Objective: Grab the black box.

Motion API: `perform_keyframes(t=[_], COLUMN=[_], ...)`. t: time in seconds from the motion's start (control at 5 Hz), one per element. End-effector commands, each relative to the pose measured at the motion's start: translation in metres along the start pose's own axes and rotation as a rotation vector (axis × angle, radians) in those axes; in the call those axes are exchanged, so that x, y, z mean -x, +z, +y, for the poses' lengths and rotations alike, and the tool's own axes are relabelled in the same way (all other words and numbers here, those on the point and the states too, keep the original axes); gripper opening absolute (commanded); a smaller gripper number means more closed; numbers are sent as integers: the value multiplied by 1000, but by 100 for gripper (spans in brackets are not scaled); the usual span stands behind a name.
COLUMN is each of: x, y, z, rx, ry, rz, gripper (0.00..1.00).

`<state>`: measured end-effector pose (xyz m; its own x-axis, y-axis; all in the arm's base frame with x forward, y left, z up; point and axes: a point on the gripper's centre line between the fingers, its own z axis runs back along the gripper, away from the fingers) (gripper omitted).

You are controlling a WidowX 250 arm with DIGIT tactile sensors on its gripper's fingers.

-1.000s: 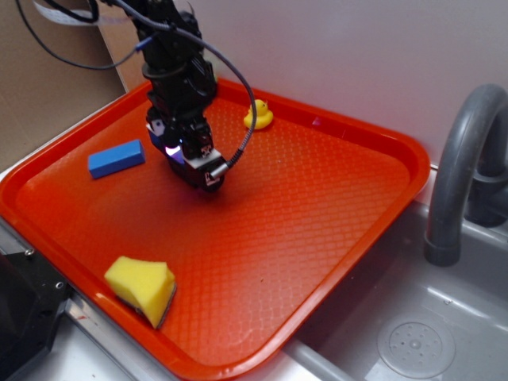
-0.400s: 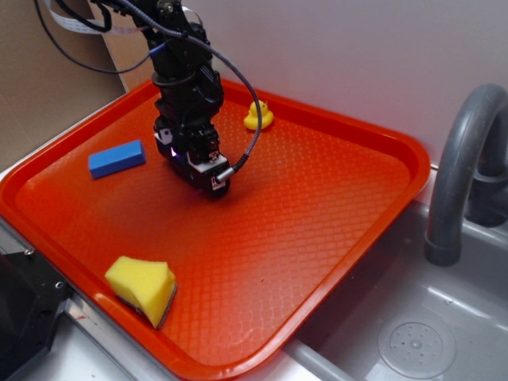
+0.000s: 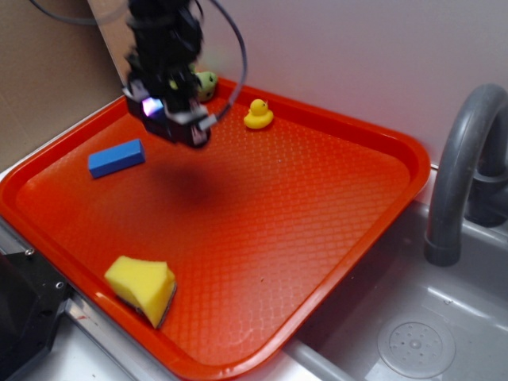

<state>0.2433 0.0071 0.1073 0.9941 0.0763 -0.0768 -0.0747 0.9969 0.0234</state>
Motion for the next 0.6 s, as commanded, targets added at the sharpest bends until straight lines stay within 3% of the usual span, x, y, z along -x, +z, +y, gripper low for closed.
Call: perform_keyframes(t=[0.0, 0.2, 0.4], x=[28, 41, 34], y=[110, 151, 148], z=[0, 1, 3], rx=[61, 79, 105], ry=[58, 96, 103], rz=[-176, -251, -204], gripper=[0, 0, 0])
